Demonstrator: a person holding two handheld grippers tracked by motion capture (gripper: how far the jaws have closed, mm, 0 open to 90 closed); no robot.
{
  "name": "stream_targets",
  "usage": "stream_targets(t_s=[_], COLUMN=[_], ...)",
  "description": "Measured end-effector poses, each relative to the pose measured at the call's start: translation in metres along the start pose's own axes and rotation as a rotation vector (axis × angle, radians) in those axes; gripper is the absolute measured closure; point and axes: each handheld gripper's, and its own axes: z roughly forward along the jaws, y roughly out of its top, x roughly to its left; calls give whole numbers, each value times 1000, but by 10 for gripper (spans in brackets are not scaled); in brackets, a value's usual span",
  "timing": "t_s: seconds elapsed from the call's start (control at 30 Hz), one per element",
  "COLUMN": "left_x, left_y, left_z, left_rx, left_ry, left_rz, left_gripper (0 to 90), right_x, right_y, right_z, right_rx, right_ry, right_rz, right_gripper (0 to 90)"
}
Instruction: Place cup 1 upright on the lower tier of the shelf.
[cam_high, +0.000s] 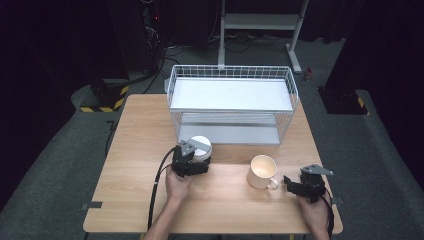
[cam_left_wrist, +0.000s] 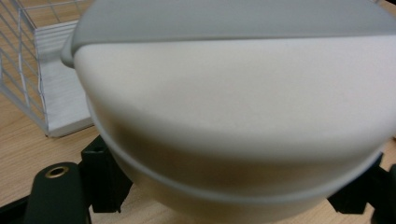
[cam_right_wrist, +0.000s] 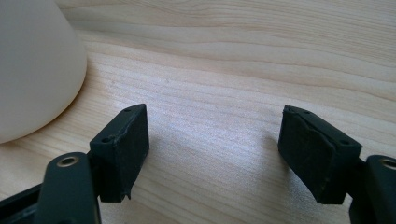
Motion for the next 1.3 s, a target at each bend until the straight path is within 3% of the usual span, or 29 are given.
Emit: stream_targets(t_s=[0.5,0.57,0.87,0.97,1.2,1.23,1.3], left_x=[6,8,10,13,17,19,20], left_y=[15,18,25,27,35,37,39], left_z=[6,8,13,14,20,21,24], left_rx=[5,-7,5,-4,9,2,8], left_ry=[-2,-14,-7,-15,0,-7,2], left_rz=[0,-25,-8,-28,-17,-39,-30], left_gripper=[192,193,193,193,192,193,193], right_x=[0,0,0,0,0,0,0], right_y=[0,0,0,0,0,0,0], right_z=[0,0,0,0,0,0,0], right_rx=[0,0,0,0,0,0,0], right_ry=[0,0,0,0,0,0,0], right_rz=[0,0,0,0,0,0,0], right_gripper=[250,250,250,250,250,250,250])
